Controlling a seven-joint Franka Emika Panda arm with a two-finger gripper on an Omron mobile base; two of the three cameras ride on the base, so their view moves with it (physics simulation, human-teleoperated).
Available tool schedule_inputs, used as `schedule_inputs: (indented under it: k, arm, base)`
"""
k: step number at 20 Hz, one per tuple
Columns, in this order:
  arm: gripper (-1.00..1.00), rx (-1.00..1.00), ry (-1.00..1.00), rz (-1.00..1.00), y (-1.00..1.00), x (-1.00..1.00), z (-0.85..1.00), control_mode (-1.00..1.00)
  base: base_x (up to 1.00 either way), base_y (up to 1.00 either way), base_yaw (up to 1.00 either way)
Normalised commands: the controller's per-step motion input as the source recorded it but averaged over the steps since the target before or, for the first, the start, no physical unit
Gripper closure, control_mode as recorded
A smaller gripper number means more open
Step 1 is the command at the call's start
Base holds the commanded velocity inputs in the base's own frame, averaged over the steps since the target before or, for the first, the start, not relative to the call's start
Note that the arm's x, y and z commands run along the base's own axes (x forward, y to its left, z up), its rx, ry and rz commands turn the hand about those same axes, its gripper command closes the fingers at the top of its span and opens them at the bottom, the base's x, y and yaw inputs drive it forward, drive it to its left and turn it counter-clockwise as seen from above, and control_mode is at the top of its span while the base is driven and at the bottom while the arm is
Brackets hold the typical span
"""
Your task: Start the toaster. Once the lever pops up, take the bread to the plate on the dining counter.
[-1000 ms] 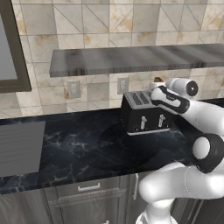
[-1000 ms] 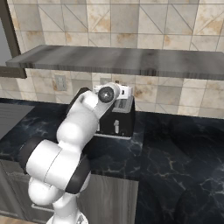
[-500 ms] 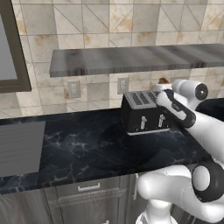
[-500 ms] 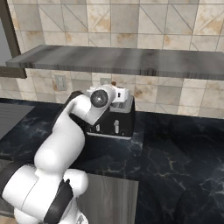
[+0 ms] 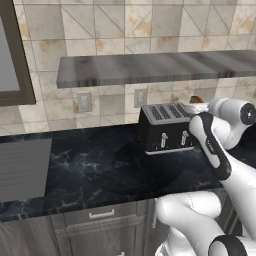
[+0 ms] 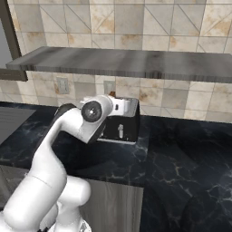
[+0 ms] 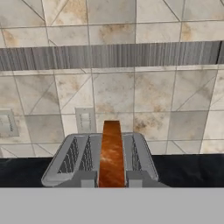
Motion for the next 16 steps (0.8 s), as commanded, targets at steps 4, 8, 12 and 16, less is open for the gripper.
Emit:
schedule_inputs:
  k: [4, 8, 12, 16]
  arm:
    - [1.00, 0.00, 0.09, 0.00, 0.00, -0.84, 0.20, -1.00]
    - [1.00, 0.00, 0.22, 0.00, 0.08, -0.87, 0.19, -1.00]
    - [1.00, 0.00, 0.29, 0.00, 0.21, -0.91, 0.06, -1.00]
    - [1.00, 0.00, 0.30, 0.00, 0.27, -0.83, 0.04, -1.00]
  base:
    - [0.00, 0.00, 0.00]
    - [0.00, 0.00, 0.00]
    - [0.00, 0.00, 0.00]
    - [0.00, 0.00, 0.00]
